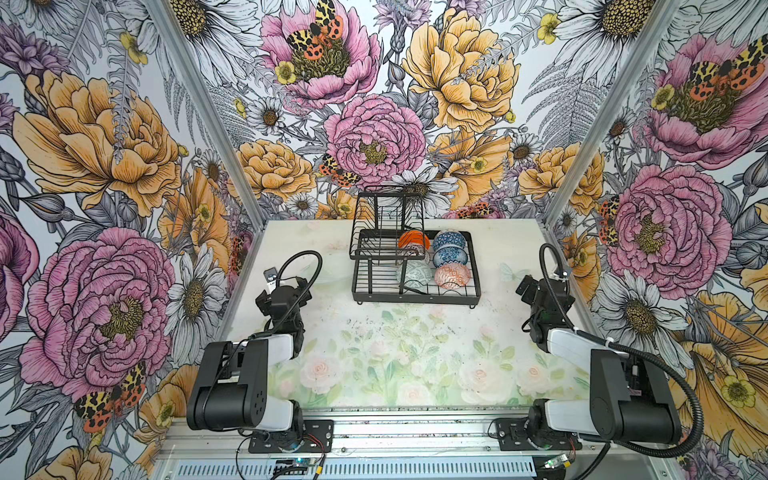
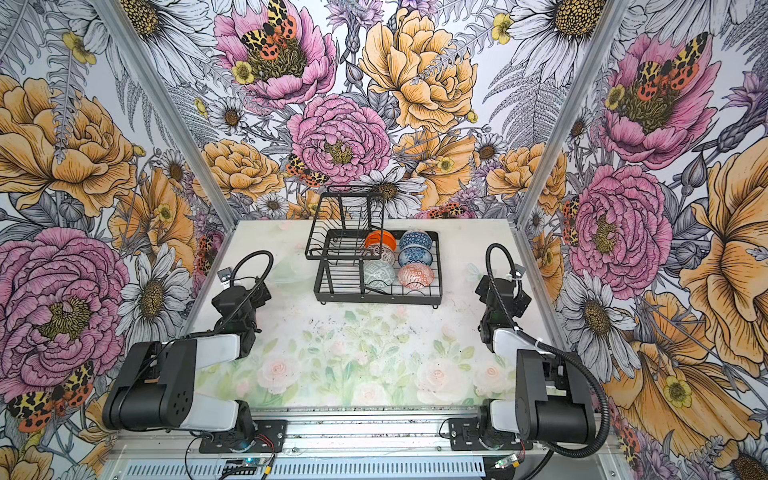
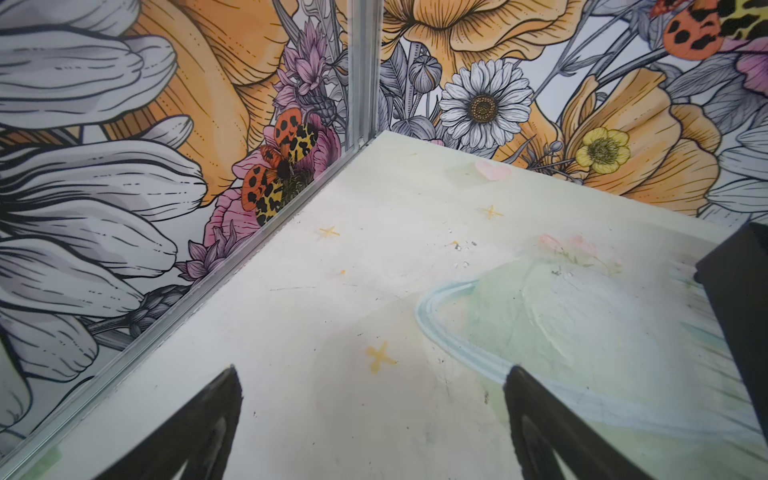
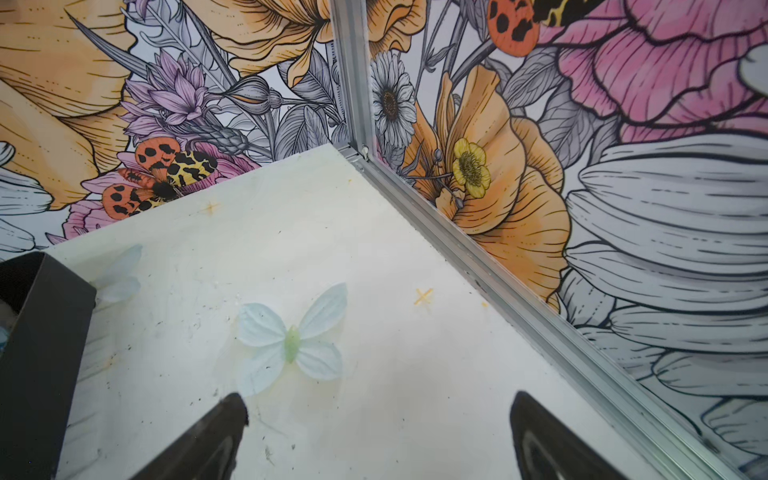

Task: Load the bowls into the dish rack

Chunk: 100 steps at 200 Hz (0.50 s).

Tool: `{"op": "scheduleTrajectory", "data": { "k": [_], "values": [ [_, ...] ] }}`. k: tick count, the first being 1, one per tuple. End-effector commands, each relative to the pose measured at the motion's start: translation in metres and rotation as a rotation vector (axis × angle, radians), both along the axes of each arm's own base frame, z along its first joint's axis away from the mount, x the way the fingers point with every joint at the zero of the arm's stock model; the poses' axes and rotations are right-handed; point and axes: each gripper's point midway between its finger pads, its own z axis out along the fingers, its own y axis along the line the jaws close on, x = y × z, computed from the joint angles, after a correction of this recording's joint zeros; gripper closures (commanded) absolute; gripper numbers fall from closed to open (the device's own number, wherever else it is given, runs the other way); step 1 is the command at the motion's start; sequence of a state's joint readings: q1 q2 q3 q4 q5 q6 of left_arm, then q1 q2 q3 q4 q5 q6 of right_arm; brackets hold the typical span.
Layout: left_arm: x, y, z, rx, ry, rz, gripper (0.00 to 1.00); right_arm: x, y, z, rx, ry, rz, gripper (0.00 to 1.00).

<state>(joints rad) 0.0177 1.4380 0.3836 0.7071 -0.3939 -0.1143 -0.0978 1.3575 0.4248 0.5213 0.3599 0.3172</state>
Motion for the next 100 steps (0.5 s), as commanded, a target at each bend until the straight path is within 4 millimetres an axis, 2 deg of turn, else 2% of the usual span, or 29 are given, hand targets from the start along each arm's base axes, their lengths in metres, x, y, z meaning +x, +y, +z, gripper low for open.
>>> {"op": "scheduleTrajectory", "data": {
  "k": [1, 16, 23, 35, 50, 75, 100],
  "values": [
    [0.016, -0.020, 0.018, 0.034, -0.070, -0.104, 0.01, 0.006, 0.009, 0.013, -0.041, -0.124, 0.075, 0.01],
    [0.019, -0.036, 0.009, 0.047, -0.091, -0.208, 0.01, 0.004, 0.010, 0.014, -0.041, -0.136, 0.078, 0.01],
    [0.016, -0.036, 0.013, 0.064, -0.146, -0.214, 0.01, 0.004, 0.011, 0.015, -0.043, -0.141, 0.081, 0.00],
    [0.008, -0.032, 0.011, 0.050, -0.136, -0.179, 0.01, 0.004, 0.012, 0.015, -0.043, -0.142, 0.089, 0.00],
    [0.009, -0.030, 0.012, 0.052, -0.156, -0.169, 0.01, 0.005, 0.016, 0.015, -0.048, -0.147, 0.120, 0.01],
    [0.017, -0.034, 0.009, 0.046, -0.113, -0.197, 0.01, 0.012, 0.039, 0.015, -0.080, -0.159, 0.242, 0.01],
    [0.022, -0.041, 0.008, 0.068, -0.085, -0.218, 0.01, 0.020, 0.060, 0.004, -0.111, -0.181, 0.363, 0.01]
  ]
}}
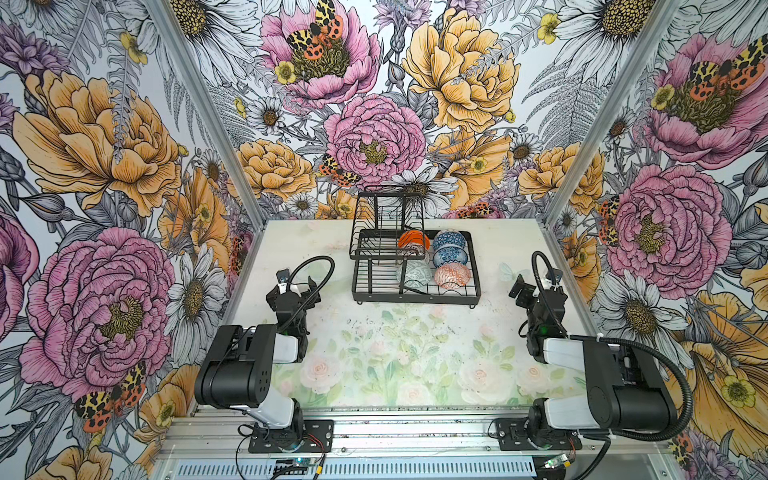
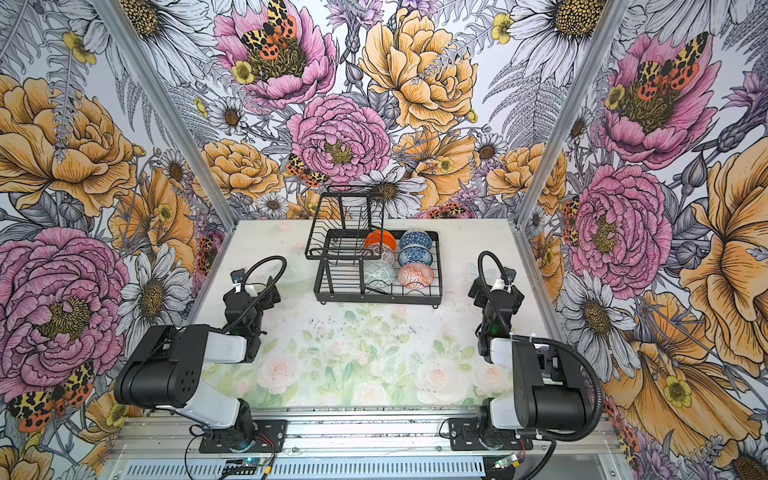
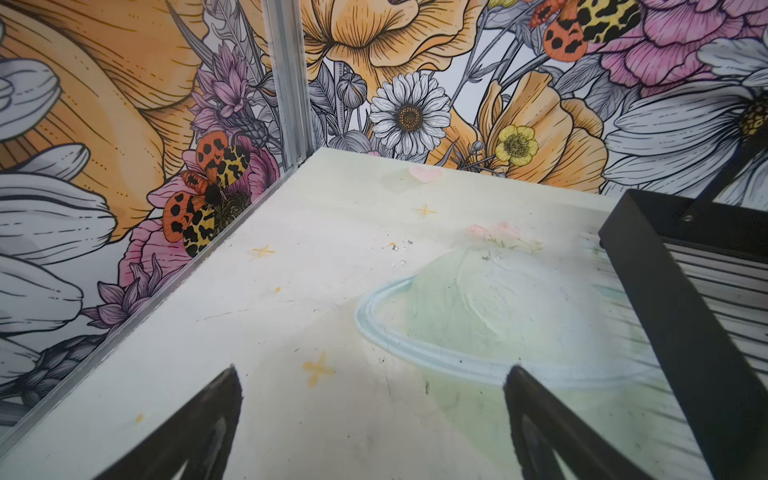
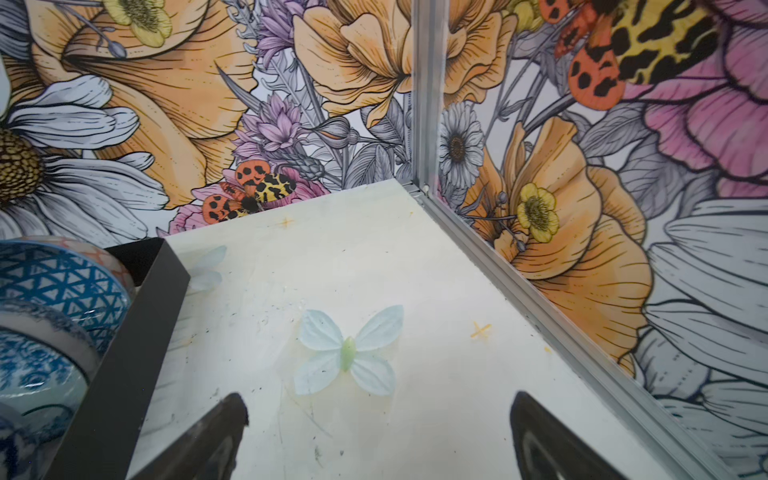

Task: Load the bowls into the dish rack

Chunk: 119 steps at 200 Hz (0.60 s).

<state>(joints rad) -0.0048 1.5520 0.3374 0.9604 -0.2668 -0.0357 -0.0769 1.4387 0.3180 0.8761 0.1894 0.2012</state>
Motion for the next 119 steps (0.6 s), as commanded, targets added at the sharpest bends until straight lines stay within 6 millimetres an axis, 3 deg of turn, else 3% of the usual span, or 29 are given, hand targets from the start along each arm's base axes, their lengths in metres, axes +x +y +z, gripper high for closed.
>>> {"op": "scheduleTrajectory", "data": {
  "k": [1, 35, 119],
  "values": [
    [0.010, -0.012, 0.011, 0.027, -0.019, -0.053, 0.01, 0.009, 0.025, -0.001, -0.053, -0.055, 0.143, 0.01],
    [0.010, -0.012, 0.011, 0.027, -0.021, -0.055, 0.01, 0.020, 0.024, -0.007, -0.055, 0.025, 0.124, 0.01],
    [0.010, -0.012, 0.011, 0.027, -0.020, -0.055, 0.01, 0.020, 0.025, -0.008, -0.065, 0.033, 0.116, 0.01]
  ]
}}
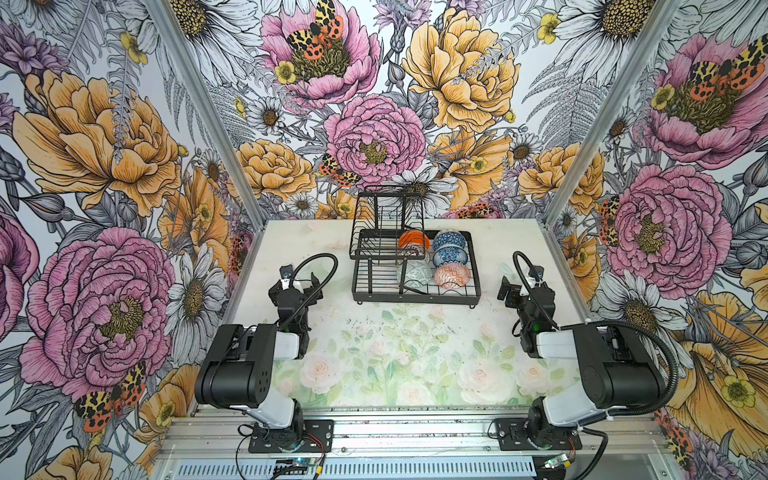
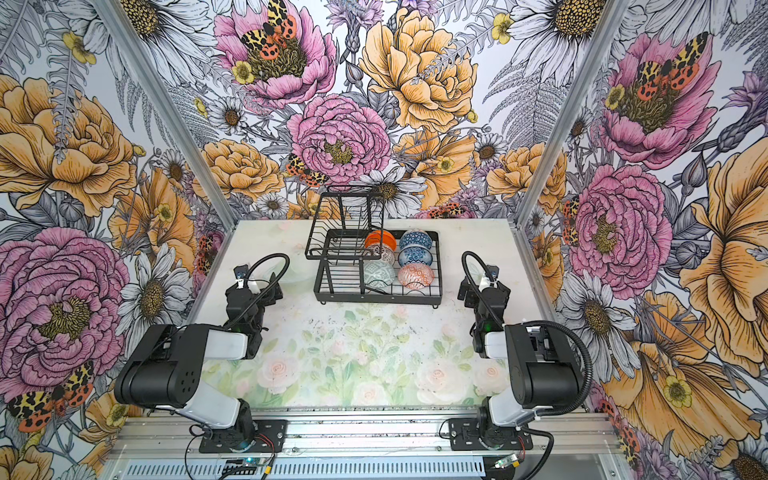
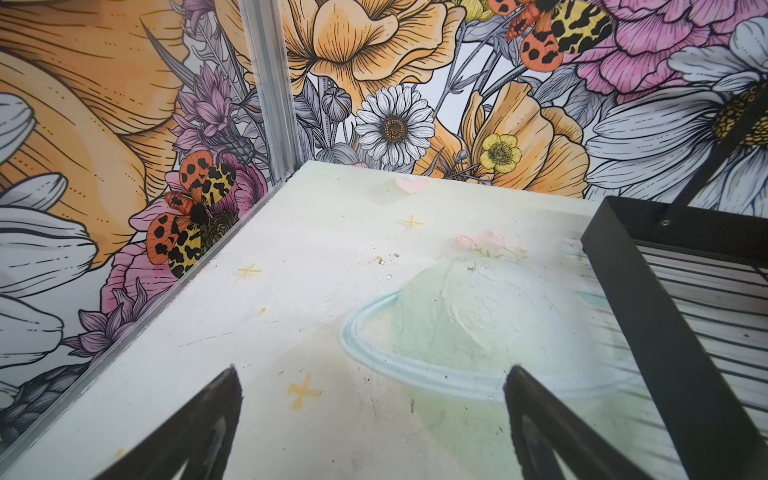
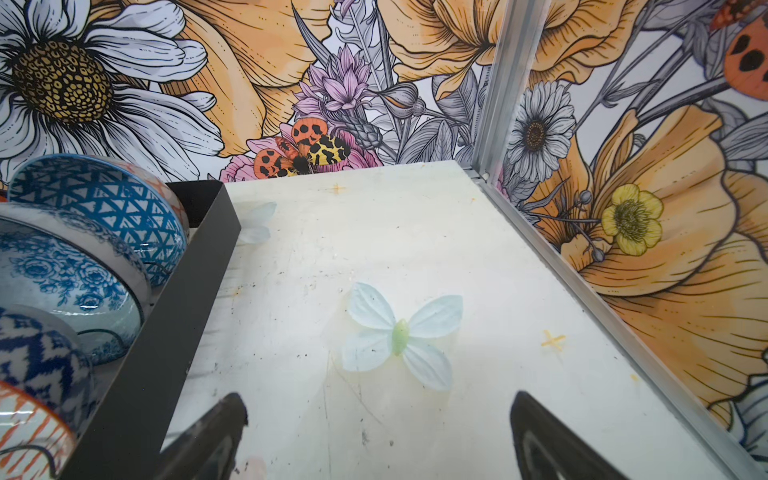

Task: Load the bowls into the dish rack

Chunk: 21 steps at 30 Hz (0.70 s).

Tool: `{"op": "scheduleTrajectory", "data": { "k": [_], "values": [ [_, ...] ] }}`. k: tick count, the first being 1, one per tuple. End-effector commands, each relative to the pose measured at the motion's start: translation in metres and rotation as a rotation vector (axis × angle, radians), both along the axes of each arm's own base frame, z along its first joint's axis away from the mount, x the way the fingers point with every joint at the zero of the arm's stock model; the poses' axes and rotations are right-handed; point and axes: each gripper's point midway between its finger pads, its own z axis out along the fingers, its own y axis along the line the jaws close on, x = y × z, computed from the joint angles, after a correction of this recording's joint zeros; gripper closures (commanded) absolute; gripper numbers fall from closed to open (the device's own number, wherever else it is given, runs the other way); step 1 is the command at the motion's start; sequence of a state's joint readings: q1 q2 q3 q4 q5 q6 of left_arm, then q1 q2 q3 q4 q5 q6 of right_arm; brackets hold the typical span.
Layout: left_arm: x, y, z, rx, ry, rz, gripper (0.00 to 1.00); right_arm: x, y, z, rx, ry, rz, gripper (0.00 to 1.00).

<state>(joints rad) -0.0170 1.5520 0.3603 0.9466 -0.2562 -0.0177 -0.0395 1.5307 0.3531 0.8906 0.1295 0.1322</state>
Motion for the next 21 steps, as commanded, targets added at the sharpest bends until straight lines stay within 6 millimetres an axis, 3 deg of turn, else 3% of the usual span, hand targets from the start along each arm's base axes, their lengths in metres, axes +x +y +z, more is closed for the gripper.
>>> {"op": "scheduleTrajectory", "data": {
  "k": [1, 21],
  "values": [
    [0.0037, -0.0050, 0.0059, 0.012, -0.015, -0.028, 0.01, 0.0053, 0.0008, 0.0089, -0.017, -0.024, 0.004, 0.01],
    [0.0046, -0.0064, 0.0051, 0.010, -0.011, -0.039, 0.01, 0.0053, 0.0011, 0.0091, -0.016, -0.025, 0.004, 0.01]
  ]
}}
